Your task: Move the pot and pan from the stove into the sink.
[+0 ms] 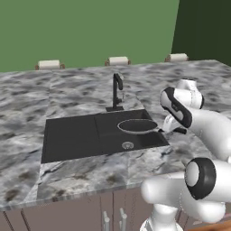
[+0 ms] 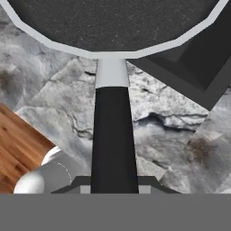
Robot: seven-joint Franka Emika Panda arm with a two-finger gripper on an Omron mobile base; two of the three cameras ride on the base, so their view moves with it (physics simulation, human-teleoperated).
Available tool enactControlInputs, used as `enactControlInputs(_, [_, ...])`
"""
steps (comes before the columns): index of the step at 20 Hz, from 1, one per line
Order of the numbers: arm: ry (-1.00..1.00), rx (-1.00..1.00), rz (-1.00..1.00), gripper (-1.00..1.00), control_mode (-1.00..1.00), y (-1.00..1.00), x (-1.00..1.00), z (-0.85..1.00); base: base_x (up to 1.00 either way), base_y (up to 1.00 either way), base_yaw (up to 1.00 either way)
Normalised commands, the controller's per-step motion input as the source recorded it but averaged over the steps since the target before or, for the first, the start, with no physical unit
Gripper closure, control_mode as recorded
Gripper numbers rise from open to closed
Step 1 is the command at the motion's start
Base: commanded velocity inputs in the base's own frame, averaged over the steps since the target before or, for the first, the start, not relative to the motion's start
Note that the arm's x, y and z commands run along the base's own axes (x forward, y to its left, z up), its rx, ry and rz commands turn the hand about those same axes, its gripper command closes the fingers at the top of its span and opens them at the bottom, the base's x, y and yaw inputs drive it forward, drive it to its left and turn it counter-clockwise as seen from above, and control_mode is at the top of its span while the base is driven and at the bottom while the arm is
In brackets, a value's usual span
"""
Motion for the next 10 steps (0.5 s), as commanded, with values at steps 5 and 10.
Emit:
enactControlInputs(5, [-0.01, -0.01, 0.0, 1.0, -1.0, 0.04, 0.52, -0.34, 0.0, 0.0, 0.0])
enactControlInputs(10, [0.0, -0.03, 0.0, 1.0, -1.0, 0.14, 0.57, -0.33, 0.0, 0.0, 0.0])
